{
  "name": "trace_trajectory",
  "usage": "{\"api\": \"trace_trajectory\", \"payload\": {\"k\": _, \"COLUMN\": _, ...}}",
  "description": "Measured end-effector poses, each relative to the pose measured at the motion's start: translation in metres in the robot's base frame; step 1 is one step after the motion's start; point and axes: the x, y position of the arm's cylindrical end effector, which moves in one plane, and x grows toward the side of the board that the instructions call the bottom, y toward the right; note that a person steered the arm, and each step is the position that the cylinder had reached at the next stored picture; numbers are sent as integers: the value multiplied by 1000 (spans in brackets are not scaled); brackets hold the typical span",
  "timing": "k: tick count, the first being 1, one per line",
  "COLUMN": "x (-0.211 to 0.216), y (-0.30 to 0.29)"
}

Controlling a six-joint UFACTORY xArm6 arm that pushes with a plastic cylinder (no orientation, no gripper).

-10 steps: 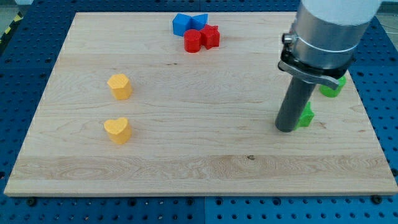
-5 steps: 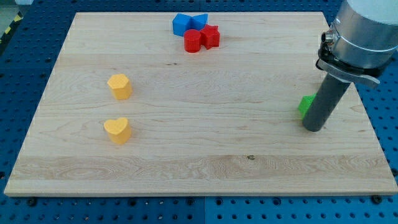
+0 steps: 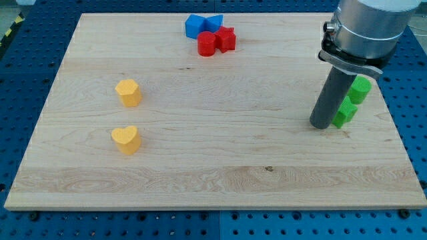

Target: Put the green star at the bottom of the green circle

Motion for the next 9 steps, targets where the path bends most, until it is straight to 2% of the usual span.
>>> {"api": "trace_trajectory", "payload": {"k": 5, "x": 5, "y": 24}}
{"api": "trace_trajectory", "payload": {"k": 6, "x": 0, "y": 0}}
{"api": "trace_trajectory", "payload": {"k": 7, "x": -40, "y": -6}}
{"api": "trace_trajectory", "payload": {"k": 9, "x": -27, "y": 5}}
